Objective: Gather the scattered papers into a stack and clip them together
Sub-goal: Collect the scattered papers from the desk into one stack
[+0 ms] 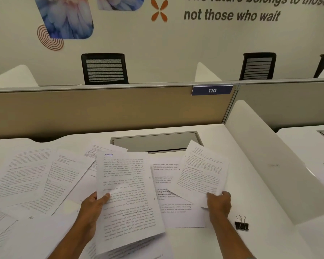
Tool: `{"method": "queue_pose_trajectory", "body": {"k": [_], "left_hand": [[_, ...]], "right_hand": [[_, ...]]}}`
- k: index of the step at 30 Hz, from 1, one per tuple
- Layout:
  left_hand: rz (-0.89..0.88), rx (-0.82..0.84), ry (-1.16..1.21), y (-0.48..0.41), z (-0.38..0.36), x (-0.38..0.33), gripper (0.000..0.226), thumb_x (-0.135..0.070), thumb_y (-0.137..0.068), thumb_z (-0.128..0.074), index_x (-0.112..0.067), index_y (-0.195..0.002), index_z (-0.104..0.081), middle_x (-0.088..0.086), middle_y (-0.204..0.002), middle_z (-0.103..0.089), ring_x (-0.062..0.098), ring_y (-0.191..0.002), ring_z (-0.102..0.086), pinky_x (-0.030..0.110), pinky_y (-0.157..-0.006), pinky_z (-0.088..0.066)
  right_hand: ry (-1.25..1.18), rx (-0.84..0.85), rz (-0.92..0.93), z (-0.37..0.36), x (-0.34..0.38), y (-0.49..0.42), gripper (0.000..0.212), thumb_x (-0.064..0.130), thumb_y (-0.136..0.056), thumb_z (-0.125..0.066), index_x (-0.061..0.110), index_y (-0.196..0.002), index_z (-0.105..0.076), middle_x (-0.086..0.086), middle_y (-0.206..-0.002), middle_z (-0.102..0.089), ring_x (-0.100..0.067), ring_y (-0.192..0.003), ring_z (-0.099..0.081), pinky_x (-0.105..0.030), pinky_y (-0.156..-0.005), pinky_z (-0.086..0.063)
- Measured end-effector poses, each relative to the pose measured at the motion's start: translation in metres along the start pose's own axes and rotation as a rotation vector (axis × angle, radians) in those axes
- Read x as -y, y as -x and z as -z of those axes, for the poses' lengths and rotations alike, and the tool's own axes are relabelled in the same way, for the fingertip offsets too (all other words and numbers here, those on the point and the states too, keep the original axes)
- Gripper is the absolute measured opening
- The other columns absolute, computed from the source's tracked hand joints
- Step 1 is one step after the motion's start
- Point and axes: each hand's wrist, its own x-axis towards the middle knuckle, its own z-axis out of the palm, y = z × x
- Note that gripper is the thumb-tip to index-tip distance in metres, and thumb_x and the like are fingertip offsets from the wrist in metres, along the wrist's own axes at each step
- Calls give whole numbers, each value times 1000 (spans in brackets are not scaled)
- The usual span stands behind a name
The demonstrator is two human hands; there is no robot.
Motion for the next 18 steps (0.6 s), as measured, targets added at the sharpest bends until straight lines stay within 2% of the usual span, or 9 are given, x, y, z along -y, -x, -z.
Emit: {"method": "queue_pose_trajectory", "body": {"k": [2, 5, 8, 12, 15, 18], "left_hand": [[12, 3, -7, -6, 5, 5, 27, -17, -98, -65, -13, -125, -66, 16, -103, -78, 40, -89, -74, 46, -71, -61], [59, 21, -8, -13, 13, 14, 29, -17, -97, -66, -12, -126, -67, 16, -100, -80, 41, -89, -76, 53, -75, -62], [115, 77, 4, -15, 21, 19, 27, -15, -98, -65, -13, -125, -67, 16, -103, -81, 42, -93, -76, 59, -83, -61], [169, 127, 40, -16, 26, 25, 26, -13, -98, -65, -10, -124, -67, 18, -107, -80, 43, -96, -76, 57, -83, -61], [188, 162, 52, -19, 26, 29, 29, -14, -97, -65, -9, -126, -67, 19, -110, -79, 43, -99, -75, 61, -90, -58], [195, 170, 66, -22, 25, 32, 30, -16, -98, -64, -9, -127, -67, 18, -113, -78, 42, -103, -74, 60, -94, -57]], "right_hand": [[-146, 39, -56, 8, -1, -8, 56, 4, -89, -71, 1, -141, -52, -23, -132, -65, -41, -113, -64, -43, -89, -56], [-346, 217, -124, 20, -4, -10, 39, -3, -91, -69, 1, -129, -64, -19, -125, -69, -30, -94, -62, -33, -64, -52], [-399, 391, -95, 32, -4, 9, 35, 0, -94, -69, 9, -128, -64, -15, -118, -70, -24, -89, -62, -30, -67, -51], [-316, 527, 2, 26, -8, 42, 29, 7, -96, -68, 17, -123, -64, -6, -109, -75, -24, -93, -66, -33, -71, -52], [-177, 620, 89, 10, -11, 69, 22, 8, -94, -70, 18, -114, -69, 7, -90, -82, -17, -82, -75, -28, -65, -55], [-87, 723, 159, -7, -17, 92, 23, 0, -93, -69, 16, -109, -72, 5, -88, -84, -11, -77, -80, -21, -61, -59]]}}
